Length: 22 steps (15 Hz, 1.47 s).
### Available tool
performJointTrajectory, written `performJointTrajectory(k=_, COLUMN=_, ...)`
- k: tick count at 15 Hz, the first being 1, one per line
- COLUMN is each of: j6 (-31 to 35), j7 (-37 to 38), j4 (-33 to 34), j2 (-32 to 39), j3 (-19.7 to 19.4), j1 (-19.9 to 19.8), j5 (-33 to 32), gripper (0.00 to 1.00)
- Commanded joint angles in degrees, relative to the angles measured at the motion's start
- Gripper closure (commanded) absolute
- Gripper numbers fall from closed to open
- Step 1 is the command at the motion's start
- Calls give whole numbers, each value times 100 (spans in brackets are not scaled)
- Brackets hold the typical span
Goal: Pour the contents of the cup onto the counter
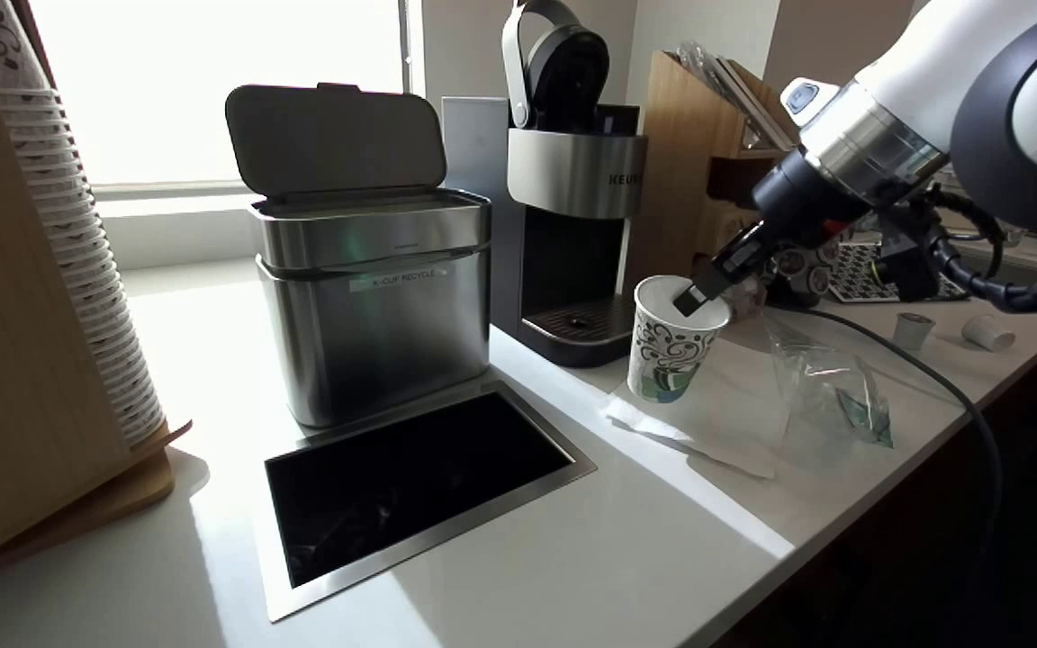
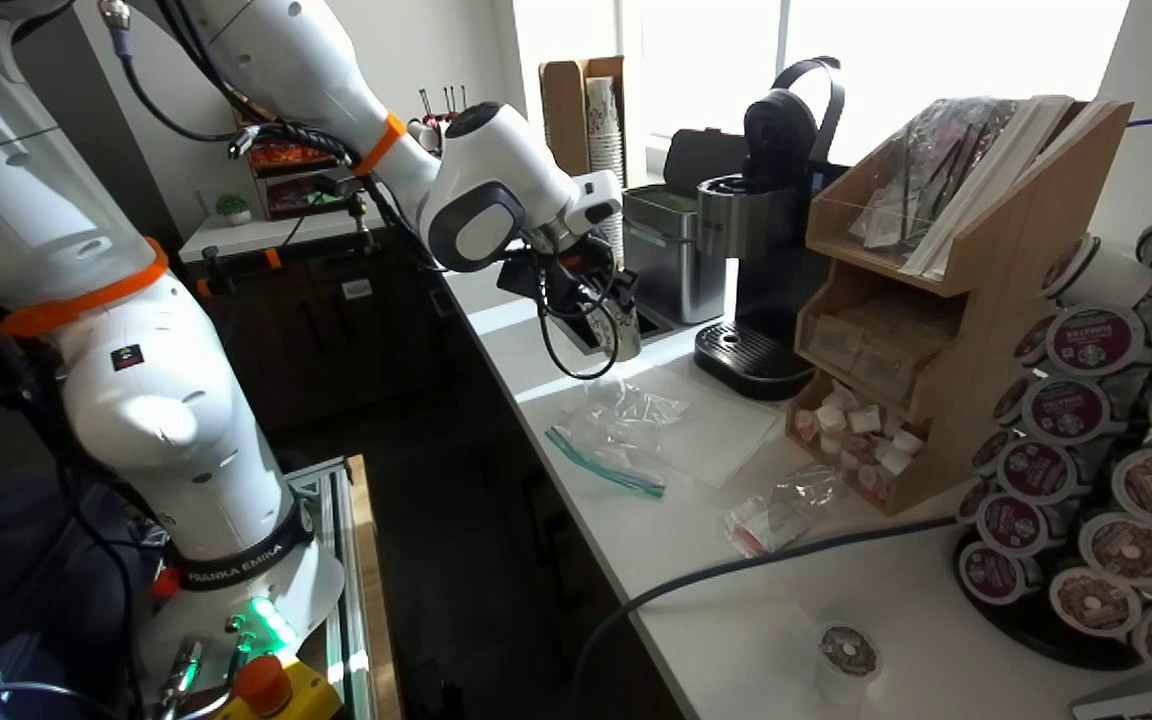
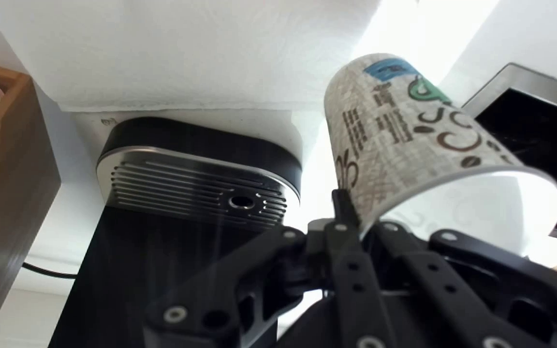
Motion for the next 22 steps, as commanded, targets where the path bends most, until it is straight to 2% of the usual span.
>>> performJointTrajectory(k=1, j6=139, j7=-270, j4=-304, j2=-172, j3=-487, j1=599, j5=402, gripper=99)
performJointTrajectory(k=11, j6=-446, j7=-251, j4=-267, j2=-42, j3=-1113, j1=951, j5=370, gripper=99)
performJointTrajectory(k=12, j6=-511, j7=-277, j4=-267, j2=-55, j3=-1162, j1=994, j5=372, gripper=96)
performJointTrajectory(k=13, j6=-560, j7=-263, j4=-268, j2=-61, j3=-1170, j1=984, j5=340, gripper=71)
performJointTrajectory(k=15, j6=-639, j7=-264, j4=-268, j2=-60, j3=-1206, j1=994, j5=313, gripper=68)
performJointTrajectory(k=22, j6=-633, j7=-165, j4=-258, j2=-165, j3=-1119, j1=845, j5=106, gripper=15)
